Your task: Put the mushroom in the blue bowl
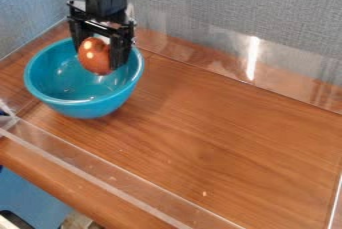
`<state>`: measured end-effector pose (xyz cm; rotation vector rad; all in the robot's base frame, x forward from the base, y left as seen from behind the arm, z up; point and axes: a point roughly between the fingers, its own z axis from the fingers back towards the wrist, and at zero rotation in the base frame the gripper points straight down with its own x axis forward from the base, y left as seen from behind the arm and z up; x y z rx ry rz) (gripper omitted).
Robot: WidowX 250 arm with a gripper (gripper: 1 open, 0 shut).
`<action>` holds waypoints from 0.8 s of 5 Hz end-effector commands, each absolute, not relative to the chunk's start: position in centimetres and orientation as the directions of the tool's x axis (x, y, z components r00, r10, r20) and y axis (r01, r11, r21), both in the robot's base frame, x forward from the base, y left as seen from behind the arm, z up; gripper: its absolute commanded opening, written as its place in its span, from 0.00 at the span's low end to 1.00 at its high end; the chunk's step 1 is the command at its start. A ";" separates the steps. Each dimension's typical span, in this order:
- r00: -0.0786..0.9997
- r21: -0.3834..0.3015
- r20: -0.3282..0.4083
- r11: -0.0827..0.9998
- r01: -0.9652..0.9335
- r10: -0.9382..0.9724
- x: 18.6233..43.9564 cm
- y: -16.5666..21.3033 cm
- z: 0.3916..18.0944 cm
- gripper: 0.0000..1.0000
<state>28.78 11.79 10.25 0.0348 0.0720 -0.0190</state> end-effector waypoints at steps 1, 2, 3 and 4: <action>1.000 0.065 0.011 0.998 0.011 -0.012 28.7 11.8 13.2 1.00; 1.000 0.068 0.017 0.998 0.014 -0.015 28.6 11.5 13.7 1.00; 1.000 0.071 0.022 0.997 0.017 -0.018 28.4 11.2 14.1 1.00; 0.999 0.076 0.024 0.997 0.020 -0.022 28.3 10.9 14.5 1.00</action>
